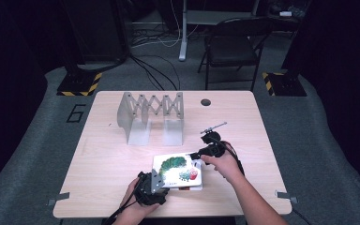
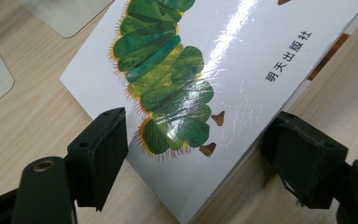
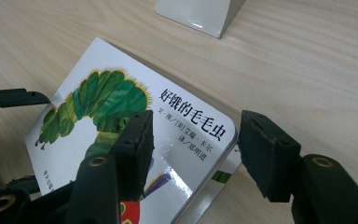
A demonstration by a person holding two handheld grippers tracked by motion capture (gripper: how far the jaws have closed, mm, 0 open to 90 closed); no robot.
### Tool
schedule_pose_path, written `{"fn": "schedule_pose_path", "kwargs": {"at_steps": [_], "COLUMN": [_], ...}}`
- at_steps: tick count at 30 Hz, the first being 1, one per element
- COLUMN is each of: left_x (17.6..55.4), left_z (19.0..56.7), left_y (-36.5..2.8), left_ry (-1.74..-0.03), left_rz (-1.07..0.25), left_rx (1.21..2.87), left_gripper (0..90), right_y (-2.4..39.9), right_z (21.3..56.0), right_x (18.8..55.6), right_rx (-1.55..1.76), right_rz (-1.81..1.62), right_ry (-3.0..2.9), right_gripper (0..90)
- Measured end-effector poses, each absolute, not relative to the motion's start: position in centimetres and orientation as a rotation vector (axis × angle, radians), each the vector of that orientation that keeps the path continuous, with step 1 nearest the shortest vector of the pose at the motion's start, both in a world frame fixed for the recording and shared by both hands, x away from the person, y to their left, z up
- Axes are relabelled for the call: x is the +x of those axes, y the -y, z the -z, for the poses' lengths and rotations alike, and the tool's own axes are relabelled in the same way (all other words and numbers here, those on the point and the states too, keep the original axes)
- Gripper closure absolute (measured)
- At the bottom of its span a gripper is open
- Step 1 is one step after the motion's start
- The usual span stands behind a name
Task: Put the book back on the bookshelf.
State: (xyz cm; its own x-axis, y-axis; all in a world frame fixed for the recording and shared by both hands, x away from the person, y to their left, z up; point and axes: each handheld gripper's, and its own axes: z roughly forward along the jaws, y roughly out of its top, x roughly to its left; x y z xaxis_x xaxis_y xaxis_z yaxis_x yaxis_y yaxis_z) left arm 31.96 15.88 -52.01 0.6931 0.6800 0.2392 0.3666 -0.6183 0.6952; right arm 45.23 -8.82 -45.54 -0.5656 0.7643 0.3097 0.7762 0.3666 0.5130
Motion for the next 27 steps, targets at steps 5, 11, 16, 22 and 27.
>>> {"fn": "schedule_pose_path", "kwargs": {"at_steps": [5,11,16,22,27], "left_x": [31.9,31.9,31.9,31.9,31.9], "left_z": [52.0,52.0,52.0,52.0,52.0], "left_y": [-15.9,-15.9,-15.9,-15.9,-15.9], "left_ry": [-0.799,-0.798,-0.801,-0.802,-0.805], "left_rz": [-0.656,-0.643,-0.643,-0.645,-0.648], "left_rx": [2.276,2.281,2.279,2.277,2.277], "left_gripper": [22.7,22.7,22.7,22.7,22.7], "right_y": [8.7,8.8,9.1,8.8,8.5], "right_z": [45.7,45.7,46.2,46.7,47.1], "right_x": [45.5,45.9,46.5,46.8,47.0], "right_rx": [-1.454,-1.522,-1.53,-1.511,-1.495], "right_rz": [0.973,0.966,0.966,0.946,0.923], "right_ry": [2.584,2.56,2.537,2.513,2.5], "right_gripper": [42.8,37.7,36.4,35.7,34.6]}}
